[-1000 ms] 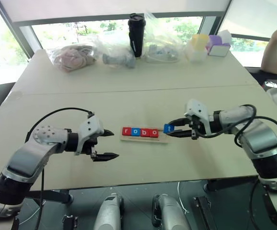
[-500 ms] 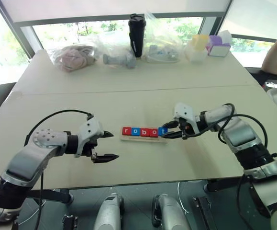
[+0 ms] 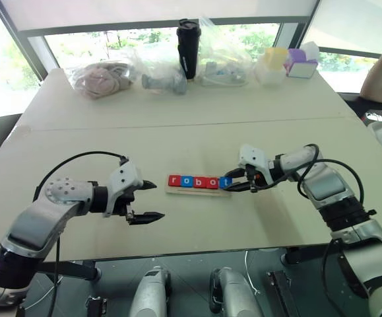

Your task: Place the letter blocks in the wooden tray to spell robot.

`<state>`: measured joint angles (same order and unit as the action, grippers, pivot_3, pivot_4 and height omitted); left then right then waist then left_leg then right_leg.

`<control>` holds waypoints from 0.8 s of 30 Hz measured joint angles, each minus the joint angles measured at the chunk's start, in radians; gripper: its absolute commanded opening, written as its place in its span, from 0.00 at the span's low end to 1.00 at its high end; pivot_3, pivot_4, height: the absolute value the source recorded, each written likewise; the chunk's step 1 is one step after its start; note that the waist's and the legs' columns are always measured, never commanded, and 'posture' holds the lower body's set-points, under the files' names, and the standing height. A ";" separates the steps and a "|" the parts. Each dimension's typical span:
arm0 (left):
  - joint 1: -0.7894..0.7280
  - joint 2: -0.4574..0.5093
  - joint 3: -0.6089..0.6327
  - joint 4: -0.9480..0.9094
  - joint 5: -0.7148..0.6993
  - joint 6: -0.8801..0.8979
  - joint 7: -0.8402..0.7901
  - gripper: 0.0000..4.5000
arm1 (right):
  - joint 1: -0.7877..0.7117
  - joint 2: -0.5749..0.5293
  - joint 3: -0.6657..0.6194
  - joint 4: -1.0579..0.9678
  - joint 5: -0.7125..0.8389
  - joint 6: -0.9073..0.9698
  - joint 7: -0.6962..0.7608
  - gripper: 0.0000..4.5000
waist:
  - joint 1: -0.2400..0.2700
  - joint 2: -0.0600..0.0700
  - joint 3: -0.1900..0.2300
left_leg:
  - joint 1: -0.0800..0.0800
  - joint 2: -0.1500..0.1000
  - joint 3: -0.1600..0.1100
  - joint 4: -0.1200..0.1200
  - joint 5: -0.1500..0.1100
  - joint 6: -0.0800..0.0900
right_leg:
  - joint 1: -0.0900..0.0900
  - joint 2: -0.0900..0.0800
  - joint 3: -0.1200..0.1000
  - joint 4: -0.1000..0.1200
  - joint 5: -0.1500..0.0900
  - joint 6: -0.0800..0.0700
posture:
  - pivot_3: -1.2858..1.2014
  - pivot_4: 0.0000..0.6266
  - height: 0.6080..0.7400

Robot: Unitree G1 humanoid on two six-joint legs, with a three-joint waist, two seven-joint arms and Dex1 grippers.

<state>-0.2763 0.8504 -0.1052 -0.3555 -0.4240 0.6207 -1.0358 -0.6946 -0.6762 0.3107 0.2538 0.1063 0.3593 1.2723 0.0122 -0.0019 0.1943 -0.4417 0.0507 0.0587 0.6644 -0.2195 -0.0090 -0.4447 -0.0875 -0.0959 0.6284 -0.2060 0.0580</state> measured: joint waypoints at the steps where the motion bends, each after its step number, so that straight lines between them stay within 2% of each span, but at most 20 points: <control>1: 0.000 -0.001 0.000 0.000 0.000 0.000 0.001 1.00 | 0.000 0.003 0.000 0.005 -0.004 -0.003 0.001 0.49 | 0.000 0.000 0.000 | 0.000 0.000 0.000 0.000 0.000 0.000 | 0.000 0.000 0.000 0.000 0.000 0.000 | 0.52 0.24 1.00; 6: 0.000 -0.005 0.000 0.000 0.000 0.000 0.004 1.00 | -0.003 0.018 0.000 0.021 -0.007 -0.006 -0.002 0.99 | 0.000 0.000 0.000 | 0.000 0.000 0.000 0.000 0.000 0.000 | 0.000 0.000 0.000 0.000 0.000 0.000 | 0.52 0.24 1.00; 14: 0.007 -0.006 0.001 -0.001 0.000 0.000 0.008 1.00 | -0.019 0.024 -0.042 0.005 0.002 0.010 -0.030 0.99 | 0.001 0.000 0.000 | 0.000 0.000 0.000 0.000 0.000 0.000 | 0.000 0.000 0.000 0.000 0.000 0.000 | 0.52 0.24 1.00; 20: 0.018 -0.006 0.002 -0.004 -0.001 0.001 0.014 1.00 | 0.041 -0.059 -0.119 -0.085 0.018 0.040 -0.066 0.99 | 0.002 0.000 0.000 | 0.000 0.000 0.000 0.000 0.000 0.000 | 0.000 0.000 0.000 0.000 0.000 0.000 | 0.52 0.24 1.00; 24: 0.016 -0.006 0.001 -0.004 0.000 0.000 0.011 1.00 | 0.093 -0.071 -0.128 -0.100 0.011 0.043 -0.101 0.99 | -0.002 0.000 0.000 | 0.000 0.000 0.000 0.000 0.000 0.000 | 0.000 0.000 0.000 0.000 0.000 0.000 | 0.52 0.24 1.00</control>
<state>-0.2605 0.8448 -0.1038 -0.3598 -0.4237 0.6204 -1.0250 -0.6015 -0.7474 0.1822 0.1537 0.1173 0.4020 1.1713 0.0098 -0.0019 0.1943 -0.4414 0.0508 0.0589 0.6645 -0.2195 -0.0091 -0.4449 -0.0876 -0.0958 0.6286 -0.2060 0.0579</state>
